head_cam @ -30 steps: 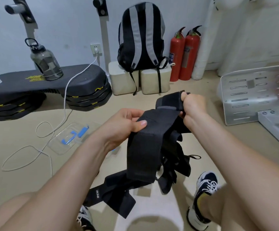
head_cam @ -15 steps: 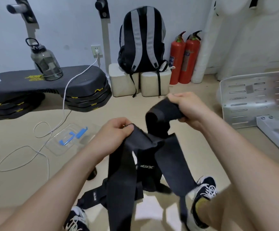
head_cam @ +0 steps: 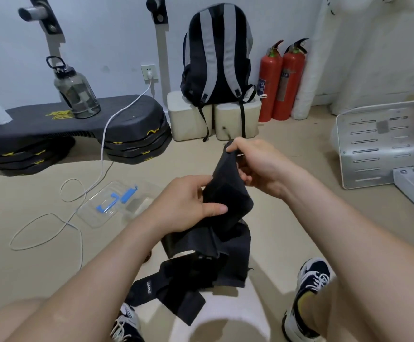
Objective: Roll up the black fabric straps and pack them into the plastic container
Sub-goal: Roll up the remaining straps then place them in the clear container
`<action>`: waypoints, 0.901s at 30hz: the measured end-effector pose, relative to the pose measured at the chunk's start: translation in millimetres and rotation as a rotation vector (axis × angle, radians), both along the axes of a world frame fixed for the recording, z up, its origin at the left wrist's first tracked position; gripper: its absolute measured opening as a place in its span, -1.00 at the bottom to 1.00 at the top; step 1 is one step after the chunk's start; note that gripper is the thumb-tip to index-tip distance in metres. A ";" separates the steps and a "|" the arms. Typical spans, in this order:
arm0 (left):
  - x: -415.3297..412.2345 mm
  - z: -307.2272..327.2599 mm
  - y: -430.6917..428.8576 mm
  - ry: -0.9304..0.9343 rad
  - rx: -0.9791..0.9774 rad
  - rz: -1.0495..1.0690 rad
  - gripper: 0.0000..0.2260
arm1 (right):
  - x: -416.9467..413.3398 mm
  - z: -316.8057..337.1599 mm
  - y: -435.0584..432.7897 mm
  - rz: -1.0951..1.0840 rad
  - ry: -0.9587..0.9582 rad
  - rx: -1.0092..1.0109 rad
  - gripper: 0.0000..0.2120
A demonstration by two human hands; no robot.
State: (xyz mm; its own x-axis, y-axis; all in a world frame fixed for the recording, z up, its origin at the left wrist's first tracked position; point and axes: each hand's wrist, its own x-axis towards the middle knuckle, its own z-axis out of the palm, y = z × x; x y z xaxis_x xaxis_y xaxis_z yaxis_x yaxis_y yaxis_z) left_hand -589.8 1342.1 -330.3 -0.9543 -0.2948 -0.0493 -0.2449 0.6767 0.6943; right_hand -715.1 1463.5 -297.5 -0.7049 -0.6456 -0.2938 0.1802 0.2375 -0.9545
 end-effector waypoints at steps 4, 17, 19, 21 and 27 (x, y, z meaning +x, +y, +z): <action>0.3 1.5 2.4 0.030 0.160 -0.024 -0.87 | -10.9 -2.3 -1.3 -0.081 0.221 0.068 -0.85; -6.3 17.6 0.3 0.542 1.002 0.401 -0.87 | -0.6 -14.3 13.8 0.528 0.289 0.199 -0.78; -6.9 20.9 -1.3 0.576 1.066 0.413 -0.85 | 0.4 -20.3 15.4 0.698 0.308 0.323 -0.60; -7.2 24.1 -2.8 0.592 1.119 0.449 -0.84 | 0.2 -25.5 17.2 0.842 0.377 0.450 -0.27; -4.1 30.5 -11.7 0.615 1.225 0.479 -0.82 | 4.8 -73.9 1.8 0.629 0.959 0.427 -0.66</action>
State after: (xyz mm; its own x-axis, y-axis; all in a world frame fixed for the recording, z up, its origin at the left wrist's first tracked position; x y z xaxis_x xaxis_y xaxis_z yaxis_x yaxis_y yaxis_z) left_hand -593.8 1330.3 -299.8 -0.7410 -0.6595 -0.1265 0.2712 -0.4662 0.8421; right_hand -710.3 1465.3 -371.4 -0.3521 -0.9308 -0.0983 -0.8126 0.3562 -0.4613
